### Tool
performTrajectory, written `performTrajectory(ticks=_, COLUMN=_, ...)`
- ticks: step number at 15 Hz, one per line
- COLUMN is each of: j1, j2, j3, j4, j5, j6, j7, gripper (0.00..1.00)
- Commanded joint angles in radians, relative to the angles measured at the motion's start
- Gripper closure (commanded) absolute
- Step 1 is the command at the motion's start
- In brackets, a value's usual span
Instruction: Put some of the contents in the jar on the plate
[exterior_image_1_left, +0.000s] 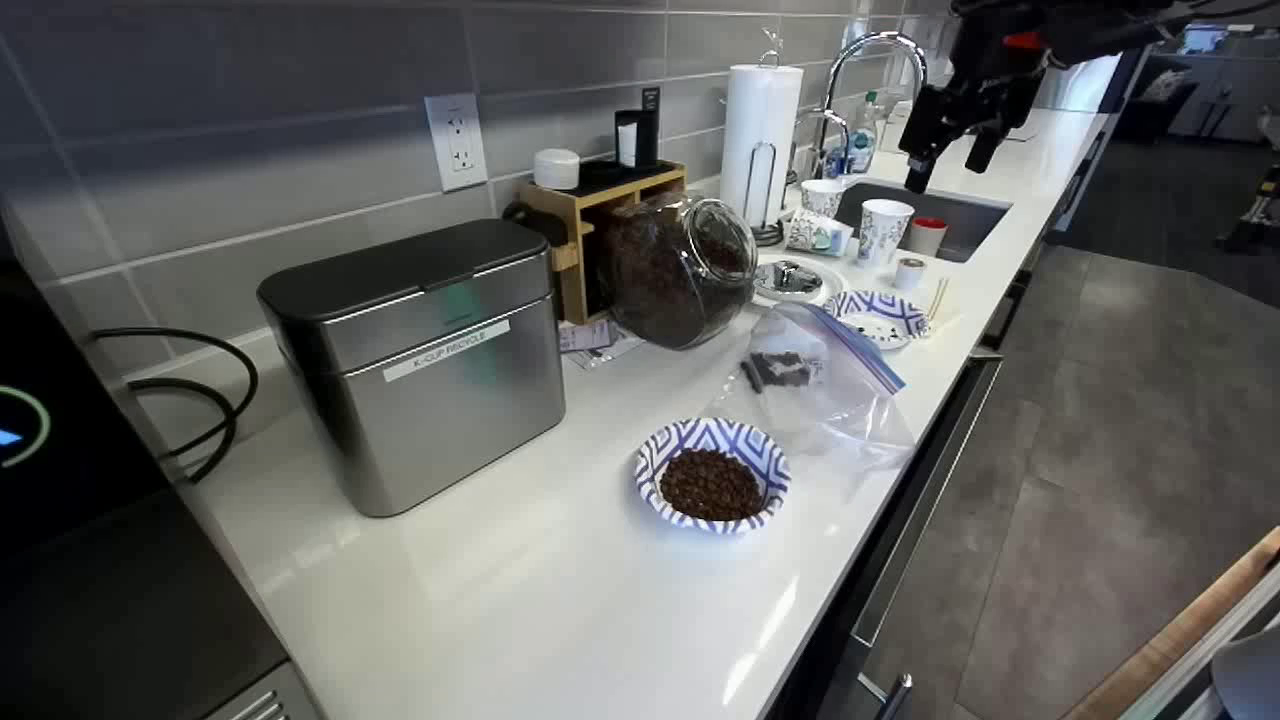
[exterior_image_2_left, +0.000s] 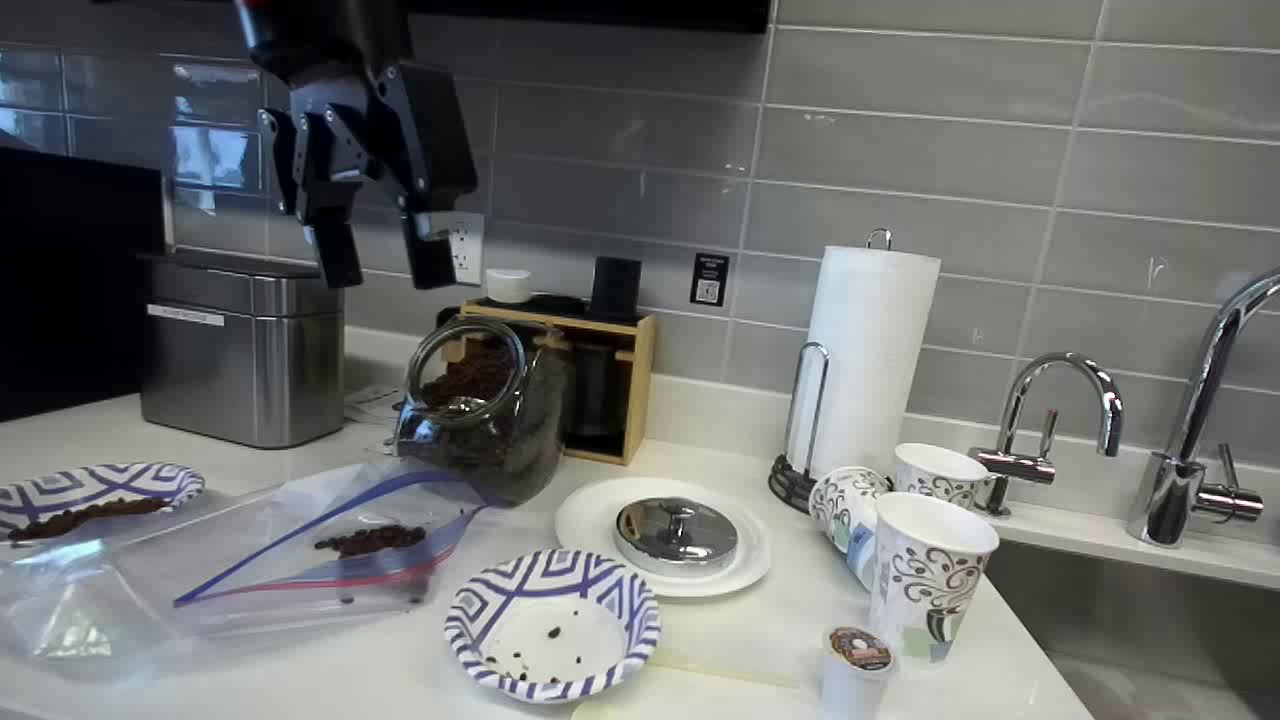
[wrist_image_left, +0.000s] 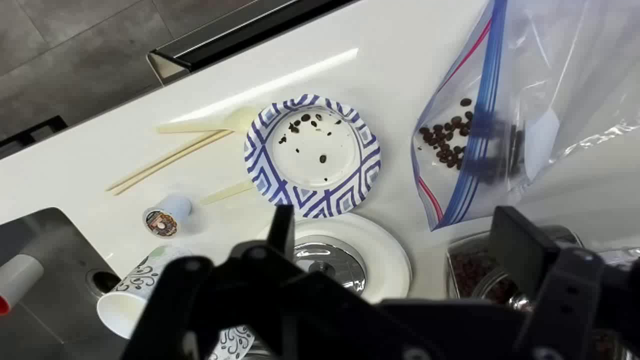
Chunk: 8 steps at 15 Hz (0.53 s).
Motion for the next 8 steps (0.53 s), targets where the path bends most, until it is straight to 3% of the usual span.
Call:
performTrajectory(ticks=1, j1=0.013, j2=0.001, j3=-0.012, j4=0.002, j5=-0.007, j6=-0.004, j7=0.005, gripper=0.0)
performTrajectory(ticks=6, j1=0.013, j2=0.001, j3=-0.012, j4=0.002, j5=-0.007, j6=-0.004, j7=0.005, gripper=0.0)
performTrajectory(ticks=8, j1=0.065, j2=0.064, j3=-0.087, j4=-0.012, j5=0.123, j6=0.086, j7=-0.107, gripper=0.0)
